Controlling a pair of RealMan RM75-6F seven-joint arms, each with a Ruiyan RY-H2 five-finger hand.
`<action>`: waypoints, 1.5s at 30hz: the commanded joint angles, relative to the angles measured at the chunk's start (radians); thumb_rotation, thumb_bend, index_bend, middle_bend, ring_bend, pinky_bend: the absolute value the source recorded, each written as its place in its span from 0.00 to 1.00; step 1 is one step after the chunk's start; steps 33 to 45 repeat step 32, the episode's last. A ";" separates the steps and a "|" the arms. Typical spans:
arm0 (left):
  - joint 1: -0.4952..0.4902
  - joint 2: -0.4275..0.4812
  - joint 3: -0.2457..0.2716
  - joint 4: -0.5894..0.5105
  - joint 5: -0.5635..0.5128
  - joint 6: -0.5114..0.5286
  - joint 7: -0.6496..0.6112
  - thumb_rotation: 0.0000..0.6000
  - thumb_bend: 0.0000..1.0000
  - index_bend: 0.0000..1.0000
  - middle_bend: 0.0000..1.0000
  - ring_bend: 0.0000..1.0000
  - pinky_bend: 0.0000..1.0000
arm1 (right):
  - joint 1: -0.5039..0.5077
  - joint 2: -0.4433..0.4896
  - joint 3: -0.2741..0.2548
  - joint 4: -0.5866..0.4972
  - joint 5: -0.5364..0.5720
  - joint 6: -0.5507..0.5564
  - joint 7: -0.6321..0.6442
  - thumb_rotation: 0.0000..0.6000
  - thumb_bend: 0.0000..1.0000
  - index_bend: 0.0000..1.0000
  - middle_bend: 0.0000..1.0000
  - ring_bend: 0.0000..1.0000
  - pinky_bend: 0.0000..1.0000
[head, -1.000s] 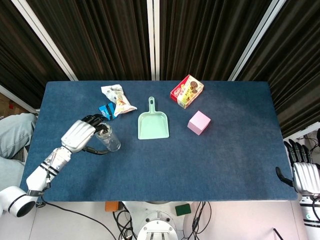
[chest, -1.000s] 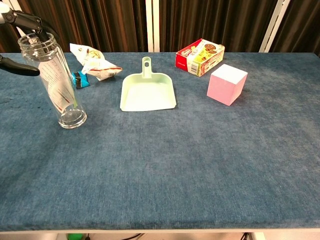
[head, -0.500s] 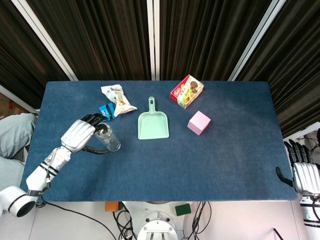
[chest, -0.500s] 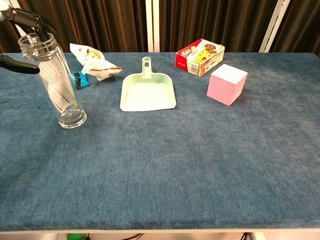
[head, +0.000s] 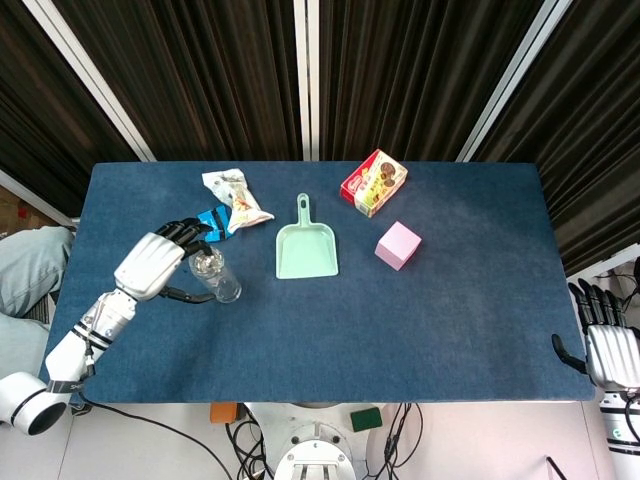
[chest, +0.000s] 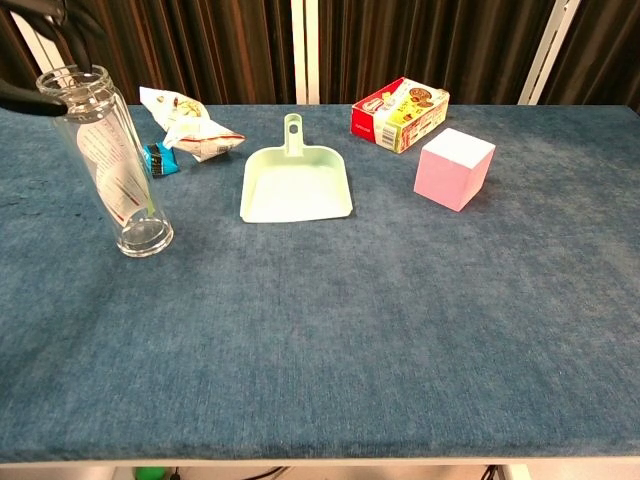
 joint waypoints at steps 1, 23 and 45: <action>0.018 0.011 -0.020 -0.011 0.024 0.071 -0.030 0.54 0.00 0.35 0.17 0.11 0.22 | -0.001 -0.001 0.000 0.001 0.001 0.001 0.003 1.00 0.33 0.00 0.00 0.00 0.00; 0.444 -0.086 0.147 0.086 -0.040 0.438 0.027 0.24 0.00 0.09 0.08 0.03 0.19 | -0.005 -0.012 0.000 0.021 0.024 -0.023 0.000 1.00 0.32 0.00 0.00 0.00 0.00; 0.497 -0.184 0.159 0.245 -0.013 0.450 -0.018 0.15 0.00 0.07 0.05 0.02 0.17 | -0.005 -0.011 -0.001 0.001 0.024 -0.024 -0.021 1.00 0.30 0.00 0.00 0.00 0.00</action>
